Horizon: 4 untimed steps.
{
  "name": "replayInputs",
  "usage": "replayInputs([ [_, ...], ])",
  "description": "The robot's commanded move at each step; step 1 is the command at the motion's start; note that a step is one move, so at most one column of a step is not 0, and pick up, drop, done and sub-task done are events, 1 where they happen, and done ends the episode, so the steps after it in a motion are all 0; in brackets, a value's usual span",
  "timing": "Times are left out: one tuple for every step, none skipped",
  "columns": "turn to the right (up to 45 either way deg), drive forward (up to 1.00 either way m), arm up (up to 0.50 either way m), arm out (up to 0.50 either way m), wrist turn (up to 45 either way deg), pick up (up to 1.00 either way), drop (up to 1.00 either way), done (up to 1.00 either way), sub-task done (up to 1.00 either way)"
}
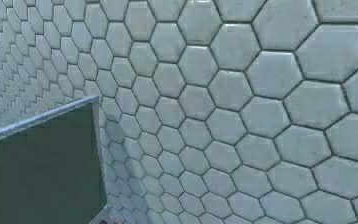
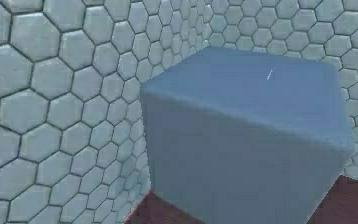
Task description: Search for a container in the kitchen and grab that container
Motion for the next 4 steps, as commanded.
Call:
replayInputs([
  [-45.0, 0.0, 0.0, 0.0, 0.0, 0.0, 0.0, 0.0, 0.0],
  [-45.0, 0.0, 0.0, 0.0, 0.0, 0.0, 0.0, 0.0, 0.0],
  [-45.0, 0.0, 0.0, 0.0, 0.0, 0.0, 0.0, 0.0, 0.0],
  [-6.0, 0.0, 0.0, 0.0, 0.0, 0.0, 0.0, 0.0, 0.0],
])
